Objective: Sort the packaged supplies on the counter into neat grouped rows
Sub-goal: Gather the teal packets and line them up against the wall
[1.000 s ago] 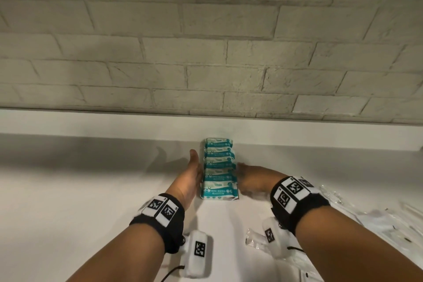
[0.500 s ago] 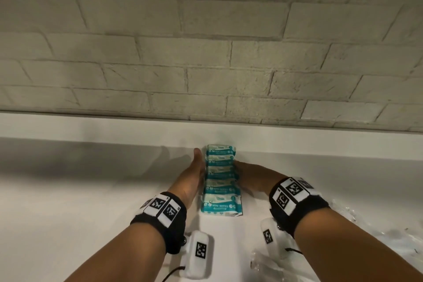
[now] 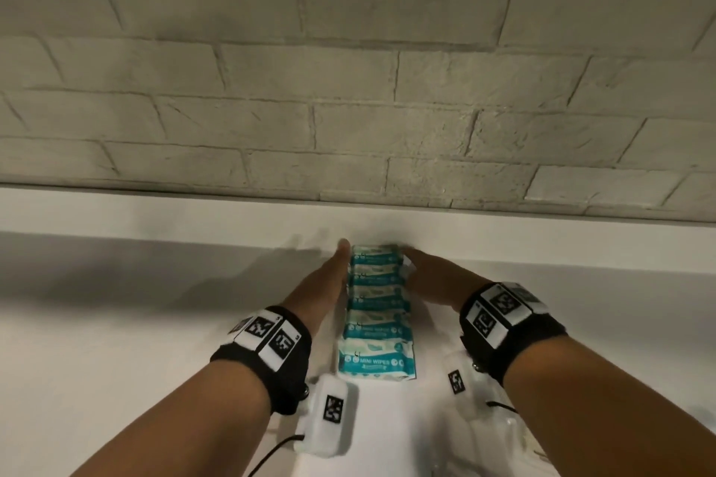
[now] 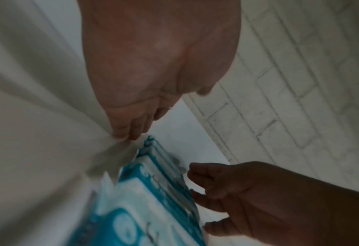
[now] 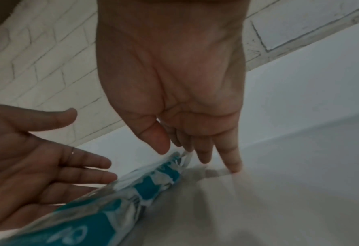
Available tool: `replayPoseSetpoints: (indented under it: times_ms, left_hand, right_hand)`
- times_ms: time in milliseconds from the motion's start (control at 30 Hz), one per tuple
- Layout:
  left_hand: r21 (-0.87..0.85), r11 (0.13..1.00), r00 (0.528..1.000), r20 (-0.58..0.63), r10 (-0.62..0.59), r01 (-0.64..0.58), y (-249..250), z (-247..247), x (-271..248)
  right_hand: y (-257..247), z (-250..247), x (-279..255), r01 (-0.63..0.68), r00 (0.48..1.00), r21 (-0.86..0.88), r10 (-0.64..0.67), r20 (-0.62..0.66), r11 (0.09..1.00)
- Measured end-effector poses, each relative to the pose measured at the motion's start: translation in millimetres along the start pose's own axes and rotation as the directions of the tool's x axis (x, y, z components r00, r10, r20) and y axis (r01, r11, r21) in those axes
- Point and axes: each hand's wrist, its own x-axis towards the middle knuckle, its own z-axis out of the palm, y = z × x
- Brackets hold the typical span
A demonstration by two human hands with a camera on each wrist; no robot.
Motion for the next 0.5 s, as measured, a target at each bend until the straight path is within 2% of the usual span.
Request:
replayPoseSetpoints:
  times_ms: [33,67,100,133,167,200,233,267,367,500]
  left_hand:
    - [0.171,0.985,0.997,0.082,0.013,-0.027,4.3,-1.9,-10.6]
    - [0.342,0.935,0.983,0.183,0.036,-0.098,4.6,-3.1,-15.7]
    - [0.542,0.82,0.961,0.273,0.035,-0.184,2.7,-3.0,-19.1]
    - [0.711,0.657,0.944,0.331,-0.001,-0.249,-1.3,0.2,-22.7]
    - [0.813,0.498,0.931,0.364,-0.026,-0.304,-5.4,4.5,-25.5]
    - [0.852,0.38,0.921,0.39,-0.001,-0.36,-11.9,8.4,-24.8]
    - [0.859,0.315,0.911,0.41,0.05,-0.404,-17.7,12.8,-25.1]
    - [0.86,0.283,0.905,0.415,0.098,-0.425,-21.9,15.6,-23.7]
    - [0.856,0.271,0.895,0.391,0.217,-0.44,-32.3,15.1,-14.0]
    - [0.89,0.23,0.915,0.358,0.184,-0.394,-30.9,19.0,-16.3]
  right_hand:
    - [-0.5,-2.4,1.4,0.028,0.999,-0.027,-0.028,-0.017,0.999]
    - [-1.0,-3.8,3.0,0.062,0.998,-0.06,-0.063,-0.023,0.996]
    - [-3.4,-5.2,3.6,0.101,0.995,-0.093,-0.103,-0.017,0.991]
    - [-7.5,-5.3,3.2,0.141,0.99,-0.131,-0.142,0.005,0.981]
    - [-12.8,-5.9,2.0,0.17,0.985,-0.166,-0.165,0.042,0.972]
    - [-16.8,-5.4,1.9,0.189,0.981,-0.19,-0.175,0.087,0.963]
    - [-21.2,-4.6,1.6,0.202,0.976,-0.226,-0.177,0.128,0.953]
    - [-24.2,-4.6,2.8,0.213,0.973,-0.28,-0.177,0.148,0.936]
    - [-28.2,-2.1,9.6,0.225,0.97,-0.415,-0.162,0.181,0.881]
    - [-29.7,-1.4,7.9,0.184,0.978,-0.398,-0.129,0.161,0.899]
